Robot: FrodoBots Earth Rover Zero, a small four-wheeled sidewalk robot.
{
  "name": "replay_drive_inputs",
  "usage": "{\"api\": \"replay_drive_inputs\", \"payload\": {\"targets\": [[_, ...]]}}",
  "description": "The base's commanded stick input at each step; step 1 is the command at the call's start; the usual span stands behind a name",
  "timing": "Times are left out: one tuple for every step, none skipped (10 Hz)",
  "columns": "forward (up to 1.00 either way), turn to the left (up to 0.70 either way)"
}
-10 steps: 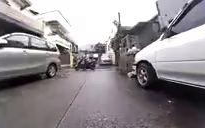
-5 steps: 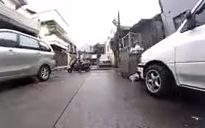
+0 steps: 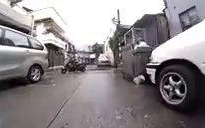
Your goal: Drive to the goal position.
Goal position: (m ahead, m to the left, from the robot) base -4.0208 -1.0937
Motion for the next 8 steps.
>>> {"api": "replay_drive_inputs", "payload": {"targets": [[1.00, 0.00], [1.00, 0.00], [1.00, 0.00], [1.00, 0.00], [1.00, 0.00], [1.00, 0.00], [1.00, 0.00], [1.00, 0.00]]}}
